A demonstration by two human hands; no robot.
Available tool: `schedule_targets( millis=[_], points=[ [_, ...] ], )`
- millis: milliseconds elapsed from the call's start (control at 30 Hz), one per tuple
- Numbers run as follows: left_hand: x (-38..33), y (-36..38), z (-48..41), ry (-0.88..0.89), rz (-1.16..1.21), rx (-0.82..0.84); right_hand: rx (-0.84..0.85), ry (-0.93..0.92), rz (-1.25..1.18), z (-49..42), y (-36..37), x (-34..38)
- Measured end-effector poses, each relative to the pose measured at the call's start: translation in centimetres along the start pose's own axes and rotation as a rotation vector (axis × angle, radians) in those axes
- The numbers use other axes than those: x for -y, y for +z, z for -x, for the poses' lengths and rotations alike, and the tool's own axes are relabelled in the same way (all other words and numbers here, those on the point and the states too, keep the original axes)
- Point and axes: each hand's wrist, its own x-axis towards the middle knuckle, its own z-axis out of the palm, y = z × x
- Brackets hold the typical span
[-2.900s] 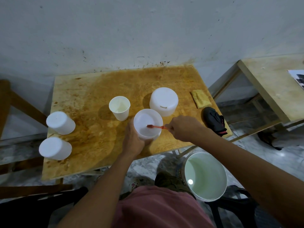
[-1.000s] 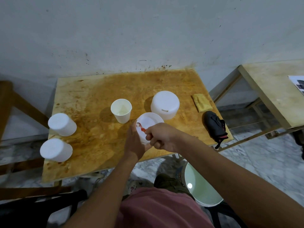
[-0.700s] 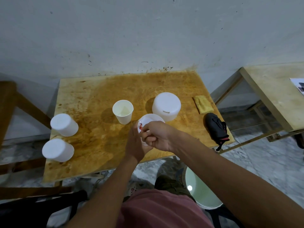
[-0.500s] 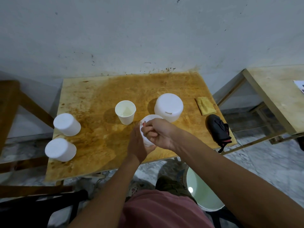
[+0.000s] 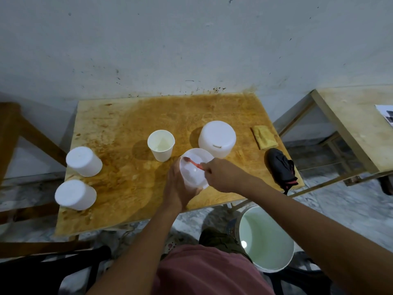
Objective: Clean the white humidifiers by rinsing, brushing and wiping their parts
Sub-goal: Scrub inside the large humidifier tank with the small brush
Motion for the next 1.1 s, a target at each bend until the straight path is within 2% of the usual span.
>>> schedule_targets(
  millis=[67,133,233,300,367,500,633,733,867,1000,1100],
  points=[
    [-0.1,-0.1,0.4,-0.039,0.060,-0.006,-0.117,-0.046,0.346,0.1,-0.7,-0.7],
    [-0.3,-0.3,0.7,-0.052,0.086,-0.011,-0.193,-0.084,0.562,0.2,-1.8,-1.4],
    [-0.2,-0.4,0.8,-0.051,0.110,-0.011,-0.246,-0.113,0.742,0.5,-3.8,-2.2],
    [-0.4,-0.4,0.8,-0.070,0.112,-0.002,-0.225,-0.055,0.806,0.5,-5.0,-2.3],
    [-0.4,-0.3,0.8,-0.075,0.094,-0.002,-0.200,-0.020,0.842,0.2,-6.1,-2.1],
    [-0.4,-0.3,0.6,-0.101,0.099,0.004,-0.273,-0.126,0.948,-0.7,-6.5,-1.1],
    [-0.6,-0.3,0.4,-0.088,0.056,0.013,-0.106,-0.023,0.956,-1.1,-6.7,-0.8],
    [-0.7,-0.3,0.4,-0.110,0.061,0.017,-0.161,-0.037,0.971,-0.9,-7.1,-0.9],
    [-0.6,-0.4,0.4,-0.096,0.049,0.018,-0.039,0.025,0.939,-0.6,-7.0,-1.0],
    [-0.7,-0.4,0.6,-0.103,0.059,0.015,-0.113,0.022,0.942,-0.4,-7.2,-1.0],
    [-0.9,-0.5,0.5,-0.097,0.057,0.011,0.018,0.062,0.878,0.1,-7.0,-1.3]
  ],
)
